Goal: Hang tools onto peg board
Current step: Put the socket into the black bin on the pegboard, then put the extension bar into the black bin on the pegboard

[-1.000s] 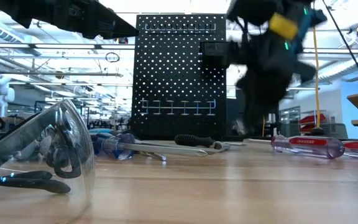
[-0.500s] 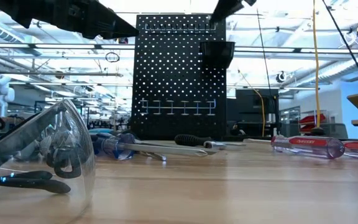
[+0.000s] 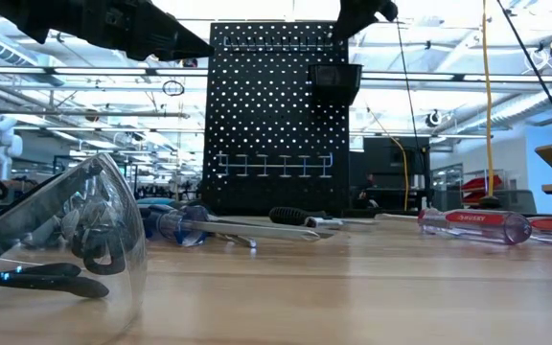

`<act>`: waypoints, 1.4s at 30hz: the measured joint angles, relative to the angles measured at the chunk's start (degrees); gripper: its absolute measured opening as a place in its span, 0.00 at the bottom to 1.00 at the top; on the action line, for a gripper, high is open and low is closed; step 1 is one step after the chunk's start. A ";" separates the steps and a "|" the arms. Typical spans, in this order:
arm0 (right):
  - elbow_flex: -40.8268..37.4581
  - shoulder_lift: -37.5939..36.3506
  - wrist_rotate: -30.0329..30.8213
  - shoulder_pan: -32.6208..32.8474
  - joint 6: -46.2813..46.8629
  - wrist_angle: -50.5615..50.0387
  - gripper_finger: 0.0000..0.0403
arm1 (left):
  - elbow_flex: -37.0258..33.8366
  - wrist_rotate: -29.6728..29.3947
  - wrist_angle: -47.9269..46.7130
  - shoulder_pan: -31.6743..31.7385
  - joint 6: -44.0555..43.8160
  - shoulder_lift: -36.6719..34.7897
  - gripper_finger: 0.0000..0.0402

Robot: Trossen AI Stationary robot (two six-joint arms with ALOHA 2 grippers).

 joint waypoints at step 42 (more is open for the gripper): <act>-39.51 2.69 -31.58 17.96 -8.65 37.25 0.50 | 0.04 -0.02 -1.20 0.04 0.04 -0.04 0.33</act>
